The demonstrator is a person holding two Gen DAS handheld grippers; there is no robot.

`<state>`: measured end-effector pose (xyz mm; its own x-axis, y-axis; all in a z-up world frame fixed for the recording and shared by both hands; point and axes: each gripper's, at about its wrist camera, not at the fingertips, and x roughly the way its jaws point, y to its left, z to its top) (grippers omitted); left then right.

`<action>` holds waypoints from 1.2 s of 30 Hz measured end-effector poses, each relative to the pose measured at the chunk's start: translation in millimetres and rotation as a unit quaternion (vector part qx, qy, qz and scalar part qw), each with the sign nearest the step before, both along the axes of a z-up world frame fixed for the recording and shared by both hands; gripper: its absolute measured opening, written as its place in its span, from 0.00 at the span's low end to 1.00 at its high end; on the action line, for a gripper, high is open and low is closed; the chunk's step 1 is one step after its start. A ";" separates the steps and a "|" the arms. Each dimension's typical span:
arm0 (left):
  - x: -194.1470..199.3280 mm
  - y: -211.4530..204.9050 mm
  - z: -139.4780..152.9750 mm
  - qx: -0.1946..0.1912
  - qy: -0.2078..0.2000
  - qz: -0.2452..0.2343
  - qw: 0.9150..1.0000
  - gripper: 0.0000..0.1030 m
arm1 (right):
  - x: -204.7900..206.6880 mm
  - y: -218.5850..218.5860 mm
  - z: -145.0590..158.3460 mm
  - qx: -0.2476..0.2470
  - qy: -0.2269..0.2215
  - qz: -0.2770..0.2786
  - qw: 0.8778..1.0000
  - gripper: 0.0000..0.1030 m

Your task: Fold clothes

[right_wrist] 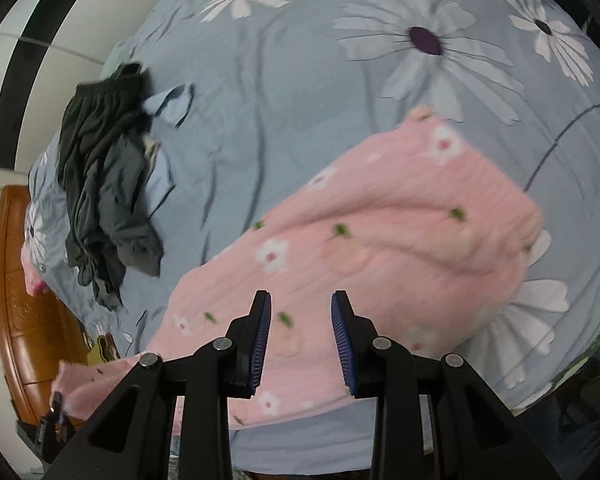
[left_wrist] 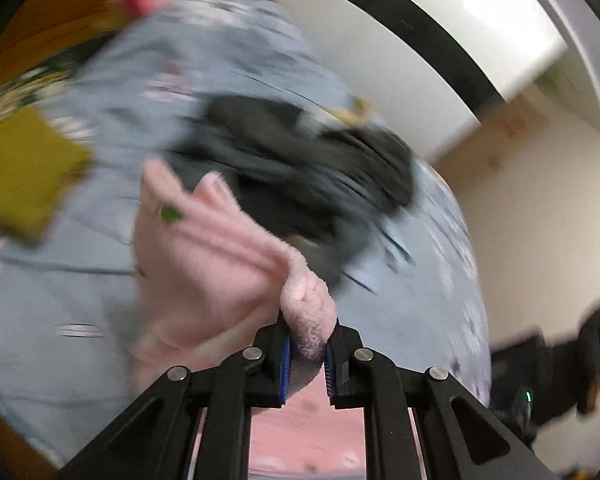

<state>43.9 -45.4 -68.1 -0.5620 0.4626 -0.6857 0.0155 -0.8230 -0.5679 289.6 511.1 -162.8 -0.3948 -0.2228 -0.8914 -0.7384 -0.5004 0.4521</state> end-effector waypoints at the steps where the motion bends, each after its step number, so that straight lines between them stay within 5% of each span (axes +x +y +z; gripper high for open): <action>1: -3.3 28.0 -1.9 0.004 -0.004 -0.025 1.000 0.13 | 6.9 7.2 -2.6 -0.002 0.001 -0.004 1.000 0.31; 7: -2.6 189.5 -48.3 0.014 -0.065 -0.166 0.984 0.13 | 48.4 41.1 -22.4 -0.017 0.003 -0.025 1.000 0.31; 9: -0.9 235.9 -75.0 -0.009 -0.093 -0.205 0.974 0.13 | 56.7 44.8 -30.0 -0.025 0.003 -0.027 0.999 0.31; 12: -1.0 283.5 -123.7 -0.040 -0.152 -0.241 0.958 0.14 | 57.4 40.4 -38.1 -0.037 0.006 -0.013 0.999 0.31; 16: 15.9 296.0 -160.5 -0.066 -0.217 -0.254 0.940 0.20 | 40.3 21.8 -44.3 -0.051 0.023 0.034 0.998 0.31; 19: 25.8 274.6 -155.6 -0.033 -0.238 -0.244 0.939 0.37 | 16.7 -0.8 -50.2 -0.067 0.045 0.079 0.994 0.35; 20: 26.3 261.3 -148.6 -0.026 -0.236 -0.233 0.943 0.45 | 6.0 -9.8 -53.5 -0.074 0.052 0.096 0.991 0.44; 22: 26.3 231.7 -134.7 -0.020 -0.225 -0.204 0.952 0.50 | -14.0 -26.1 -61.1 -0.089 0.059 0.124 0.987 0.46; 26: 20.9 142.6 -126.9 -0.086 -0.221 -0.078 0.968 0.51 | -51.4 -59.6 -78.8 -0.113 0.059 0.166 0.978 0.46; 31: 15.6 43.1 -156.1 -0.126 -0.272 0.069 0.952 0.51 | -71.9 -88.7 -104.7 -0.126 0.024 0.192 0.973 0.46; 34: 11.1 18.6 -170.2 -0.127 -0.290 0.096 0.944 0.51 | -68.3 -100.2 -116.0 -0.135 0.001 0.196 0.971 0.22; 36: 6.4 14.2 -175.7 -0.123 -0.293 0.098 0.943 0.51 | -62.6 -103.9 -118.4 -0.130 -0.007 0.197 0.972 0.15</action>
